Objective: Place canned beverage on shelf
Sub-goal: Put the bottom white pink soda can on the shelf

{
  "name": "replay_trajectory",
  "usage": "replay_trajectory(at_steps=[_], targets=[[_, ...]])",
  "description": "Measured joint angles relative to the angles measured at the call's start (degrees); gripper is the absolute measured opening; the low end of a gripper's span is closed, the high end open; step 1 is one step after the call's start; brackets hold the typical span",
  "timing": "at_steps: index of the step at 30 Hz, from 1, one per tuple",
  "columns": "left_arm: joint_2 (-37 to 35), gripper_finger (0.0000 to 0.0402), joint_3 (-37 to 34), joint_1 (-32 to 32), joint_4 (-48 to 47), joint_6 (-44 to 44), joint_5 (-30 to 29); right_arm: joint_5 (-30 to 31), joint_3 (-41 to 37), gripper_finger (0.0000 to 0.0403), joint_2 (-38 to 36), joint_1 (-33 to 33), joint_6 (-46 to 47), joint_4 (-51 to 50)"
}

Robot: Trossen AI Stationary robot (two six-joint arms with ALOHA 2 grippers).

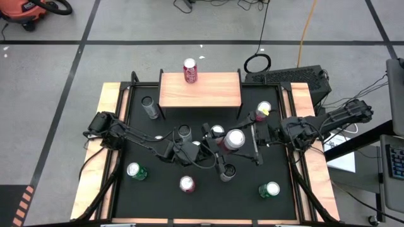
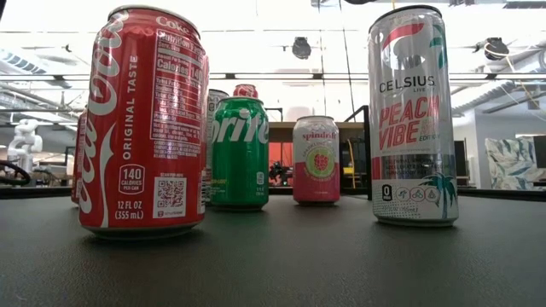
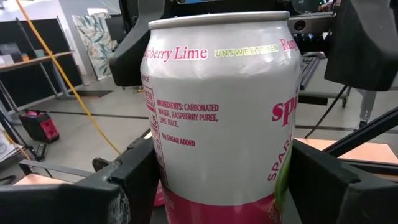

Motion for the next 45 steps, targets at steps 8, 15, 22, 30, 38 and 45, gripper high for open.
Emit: replay_trajectory(at_steps=[8,15,22,30,38,45], targets=[[-0.04,0.0279,0.0,0.0,-0.34,0.02,0.04,0.06,0.01,0.0393,-0.24,0.0,-0.11,-1.05],[-0.09,0.0279,0.0,0.0,-0.45,0.02,0.04,0.14,0.02,0.039,-0.24,0.0,0.0,-1.59],[-0.09,0.0279,0.0,0.0,-0.43,0.08,0.28,0.46,0.02,0.0333,-0.44,0.0,0.0,-1.81],[-0.09,0.0279,0.0,0.0,-0.45,0.06,0.18,0.79,0.02,0.0277,-0.48,-0.07,-0.02,-1.99],[-0.1,0.0279,0.0,0.0,-1.56,-0.06,0.42,0.79,0.02,0.0273,-0.5,-0.07,-0.22,-2.74],[-0.11,0.034,0.02,-0.27,-1.56,-0.06,1.58,0.02,0.02,0.027,-0.87,-0.04,-0.17,-4.42]])
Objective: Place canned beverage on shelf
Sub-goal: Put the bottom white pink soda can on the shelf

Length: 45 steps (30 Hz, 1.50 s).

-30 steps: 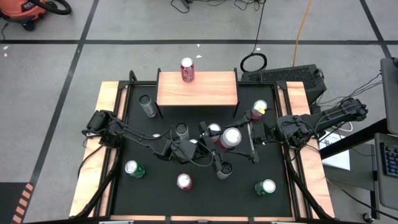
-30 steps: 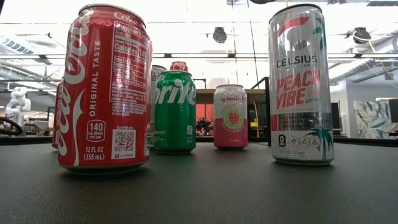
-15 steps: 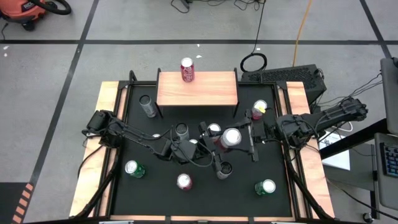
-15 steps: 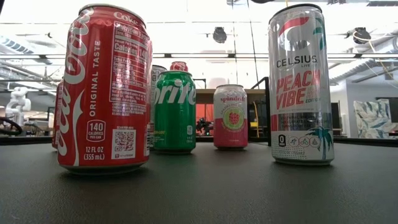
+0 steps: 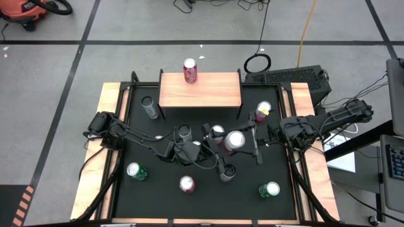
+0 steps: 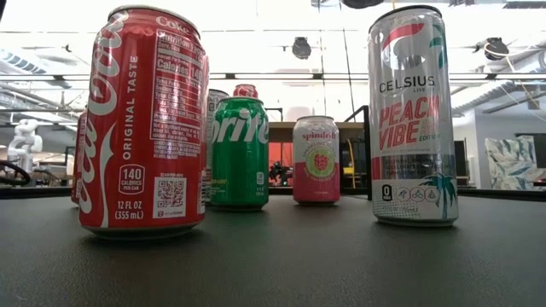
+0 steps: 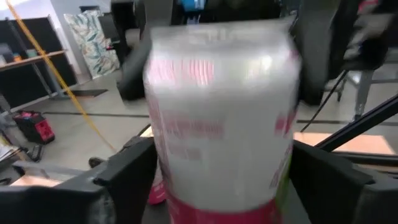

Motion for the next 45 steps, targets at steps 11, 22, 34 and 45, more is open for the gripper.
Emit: replay_trajectory(at_steps=[11,22,34,45], targets=[[-2.7,0.0395,0.15,-2.5,-1.24,0.01,-4.83,0.1,-0.04,0.0271,-0.85,-0.24,-0.49,-2.29],[-7.75,0.0377,0.13,-7.15,-21.51,-4.61,-13.2,-0.11,-0.04,0.0271,-1.73,-5.75,-2.93,-5.66],[-18.95,0.0338,0.08,-3.4,-50.34,-10.53,-12.14,-5.35,-0.02,0.0271,-0.23,-18.31,-5.63,-5.02],[-28.15,0.0324,-10.38,2.34,-49.4,-11.94,-6.5,-20.45,-0.02,0.0271,3.23,-30.98,-4.57,4.65]])
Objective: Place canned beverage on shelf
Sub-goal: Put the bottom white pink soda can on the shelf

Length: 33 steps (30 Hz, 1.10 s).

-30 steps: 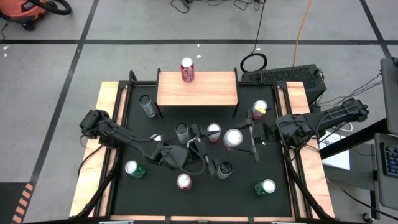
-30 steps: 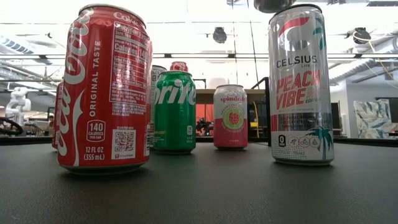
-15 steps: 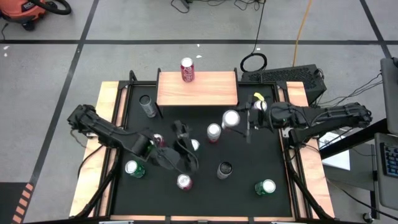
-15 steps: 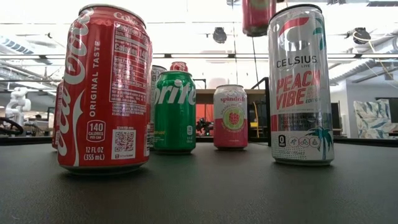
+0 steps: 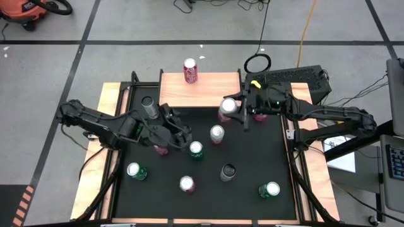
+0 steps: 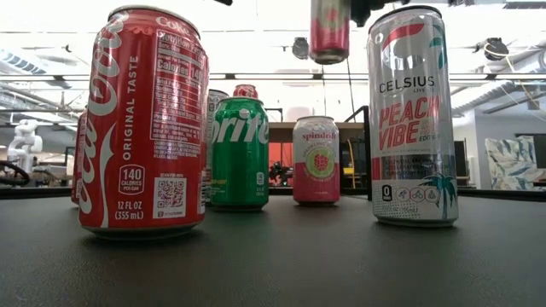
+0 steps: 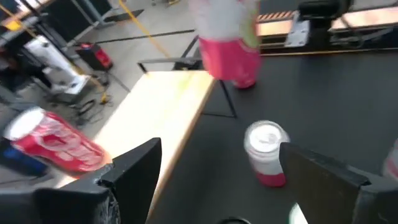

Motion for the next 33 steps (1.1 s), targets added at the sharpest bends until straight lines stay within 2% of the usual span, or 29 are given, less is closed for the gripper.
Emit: replay_trajectory(at_steps=[5,7,11,18,20,26,30,33], targets=[[-4.83,0.0324,-12.54,-1.71,16.42,1.74,0.5,-5.7,0.0,0.0271,0.46,-5.4,1.25,2.81],[-5.84,0.0324,-15.45,-2.2,22.31,3.26,0.38,-6.87,0.02,0.0272,0.85,-7.6,1.11,3.54],[-6.53,0.0324,-18.24,-2.4,27.51,5.41,-2.63,-9.78,2.6,0.0272,4.2,-11.69,-0.71,2.38],[-7.68,0.0324,-18.78,-1.92,26.38,8.81,-3.66,-17.78,11.1,0.0272,13.89,-17.42,-2.33,2.1],[-9.47,0.0324,-18.77,-1.94,26.98,9.88,-1.66,-20.96,13.73,0.0272,16.64,-19.14,-2.57,1.86],[-20.62,0.0324,-18.69,-0.63,22.99,12.26,6.22,-27.89,19.96,0.0272,23.51,-23.72,-3.46,1.94],[-27.5,0.0324,-18.69,2.38,16.37,12.13,7.32,-31.89,21.5,0.0272,27.11,-25.84,-3.56,4.02],[-30.36,0.0324,-20.17,4.0,15.26,12.38,8.18,-33.95,21.51,0.0272,29.27,-26.98,-3.37,5.79]])
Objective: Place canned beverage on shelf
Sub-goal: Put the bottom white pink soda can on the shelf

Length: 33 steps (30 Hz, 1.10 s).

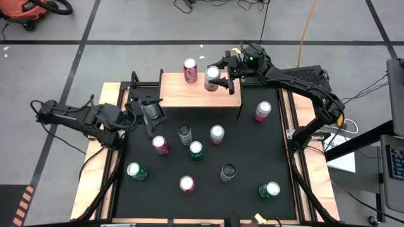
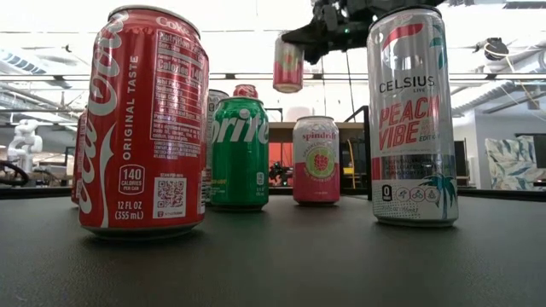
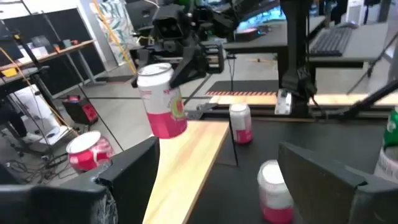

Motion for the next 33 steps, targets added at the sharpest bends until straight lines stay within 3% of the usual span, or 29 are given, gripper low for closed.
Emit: replay_trajectory(at_steps=[8,19,33], targets=[[-1.16,0.0324,-5.13,4.29,1.84,0.09,3.1,-4.57,0.25,0.0272,4.8,-2.95,4.01,7.46],[-0.72,0.0324,-7.9,8.65,6.27,1.16,8.17,-8.6,10.07,0.0272,12.85,-5.28,4.81,3.41],[-0.4,0.0324,-7.9,9.05,5.72,1.07,9.28,-10.05,10.21,0.0272,14.8,-7.43,-0.66,0.09]])
